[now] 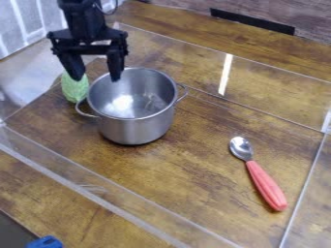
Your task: Remove the green object from the silver pot and put it on the table
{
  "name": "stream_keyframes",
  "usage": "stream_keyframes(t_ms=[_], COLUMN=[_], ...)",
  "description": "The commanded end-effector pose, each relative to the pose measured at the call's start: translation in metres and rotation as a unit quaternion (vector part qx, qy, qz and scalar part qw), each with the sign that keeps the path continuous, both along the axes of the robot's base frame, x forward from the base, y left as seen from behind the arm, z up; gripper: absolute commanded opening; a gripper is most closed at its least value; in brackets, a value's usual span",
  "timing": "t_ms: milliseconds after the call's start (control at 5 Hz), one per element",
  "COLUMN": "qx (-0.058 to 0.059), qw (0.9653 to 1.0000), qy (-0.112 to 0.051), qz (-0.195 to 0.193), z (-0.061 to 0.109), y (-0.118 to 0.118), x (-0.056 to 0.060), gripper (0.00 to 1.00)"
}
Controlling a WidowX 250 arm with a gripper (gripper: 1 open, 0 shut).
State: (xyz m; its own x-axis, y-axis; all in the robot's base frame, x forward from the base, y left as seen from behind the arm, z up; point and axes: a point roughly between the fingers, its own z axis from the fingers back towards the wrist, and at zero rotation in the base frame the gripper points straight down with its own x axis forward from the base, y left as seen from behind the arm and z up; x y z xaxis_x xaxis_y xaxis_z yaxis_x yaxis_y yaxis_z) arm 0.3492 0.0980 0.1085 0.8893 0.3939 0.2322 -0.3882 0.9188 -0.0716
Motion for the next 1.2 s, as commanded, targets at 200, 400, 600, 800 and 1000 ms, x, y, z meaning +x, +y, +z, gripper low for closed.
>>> stream_keyframes(t_ms=[200, 400, 600, 800, 1000], qx=[0.010, 0.011, 0.013, 0.016, 0.015], qw=[0.9990, 0.9989, 0.9987, 0.9986, 0.9983], qy=[-0.041, -0.045, -0.048, -0.048, -0.050], qz=[-0.017, -0.011, -0.003, 0.016, 0.024], z=[0.035, 0.033, 0.028, 0.033, 0.034], y=[-0.007, -0.001, 0.006, 0.027, 0.042], x=[0.002, 0.004, 0.006, 0.000, -0.006], gripper=[1.00, 1.00, 1.00, 1.00, 1.00])
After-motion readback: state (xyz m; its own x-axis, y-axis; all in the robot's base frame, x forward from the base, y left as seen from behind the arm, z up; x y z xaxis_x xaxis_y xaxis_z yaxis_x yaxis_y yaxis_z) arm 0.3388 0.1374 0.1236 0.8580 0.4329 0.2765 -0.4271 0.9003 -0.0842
